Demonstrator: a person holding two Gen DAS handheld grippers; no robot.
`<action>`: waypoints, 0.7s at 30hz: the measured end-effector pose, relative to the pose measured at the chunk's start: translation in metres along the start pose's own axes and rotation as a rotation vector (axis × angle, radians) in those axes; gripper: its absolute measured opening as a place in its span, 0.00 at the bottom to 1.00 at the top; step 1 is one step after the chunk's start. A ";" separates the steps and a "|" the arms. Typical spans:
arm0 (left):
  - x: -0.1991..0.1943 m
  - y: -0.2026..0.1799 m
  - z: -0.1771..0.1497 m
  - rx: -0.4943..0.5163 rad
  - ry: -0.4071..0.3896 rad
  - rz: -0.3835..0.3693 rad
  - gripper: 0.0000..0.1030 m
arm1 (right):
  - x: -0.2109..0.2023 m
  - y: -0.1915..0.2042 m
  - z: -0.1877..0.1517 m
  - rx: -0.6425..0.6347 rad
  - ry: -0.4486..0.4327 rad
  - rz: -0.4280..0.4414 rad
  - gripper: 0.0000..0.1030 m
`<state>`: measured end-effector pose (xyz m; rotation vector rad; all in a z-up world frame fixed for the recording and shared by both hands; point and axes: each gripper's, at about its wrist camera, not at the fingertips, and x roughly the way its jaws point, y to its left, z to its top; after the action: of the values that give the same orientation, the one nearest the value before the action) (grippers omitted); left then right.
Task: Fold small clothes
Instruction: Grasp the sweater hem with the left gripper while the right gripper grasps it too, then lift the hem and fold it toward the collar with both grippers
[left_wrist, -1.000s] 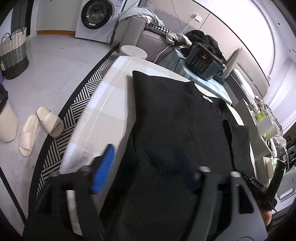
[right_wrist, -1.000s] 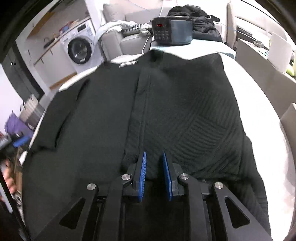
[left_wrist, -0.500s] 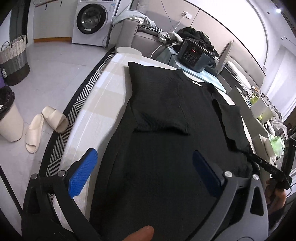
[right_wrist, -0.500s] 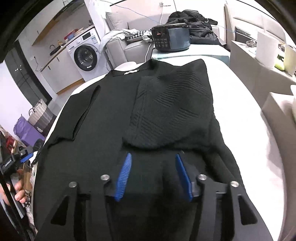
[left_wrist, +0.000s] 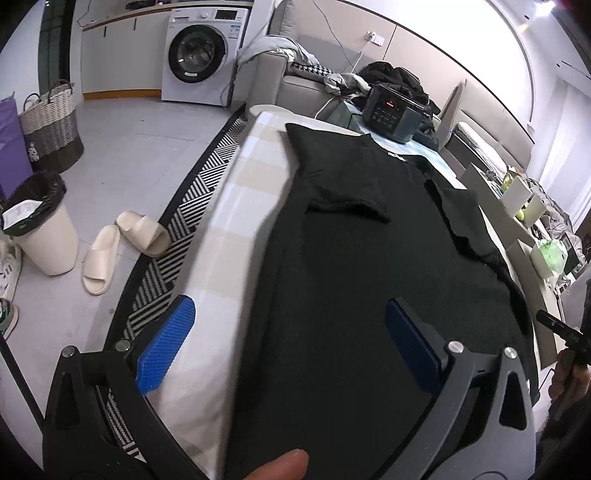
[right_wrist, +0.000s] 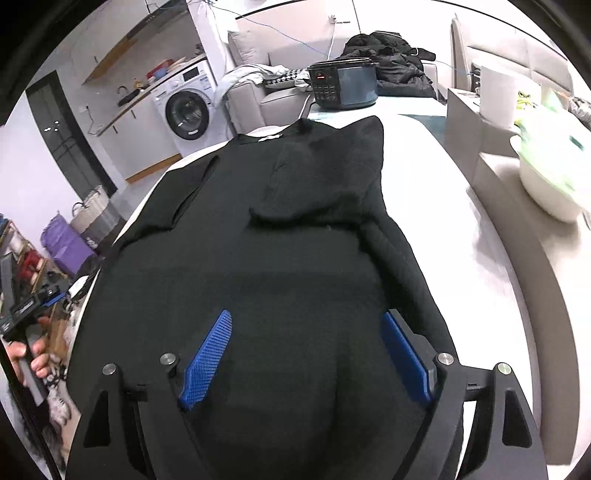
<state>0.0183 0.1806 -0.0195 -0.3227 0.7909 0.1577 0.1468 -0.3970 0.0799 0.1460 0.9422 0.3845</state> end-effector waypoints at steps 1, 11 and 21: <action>-0.005 0.004 -0.005 -0.003 -0.001 0.004 0.98 | -0.005 -0.004 -0.007 0.003 0.001 -0.001 0.82; -0.017 0.022 -0.067 -0.010 0.138 -0.061 0.76 | -0.037 -0.046 -0.056 0.066 0.026 0.006 0.81; -0.026 0.025 -0.104 -0.016 0.177 -0.116 0.63 | -0.059 -0.081 -0.110 0.093 0.134 0.101 0.78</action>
<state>-0.0760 0.1681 -0.0744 -0.4008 0.9436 0.0265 0.0479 -0.4991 0.0369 0.2558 1.0884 0.4482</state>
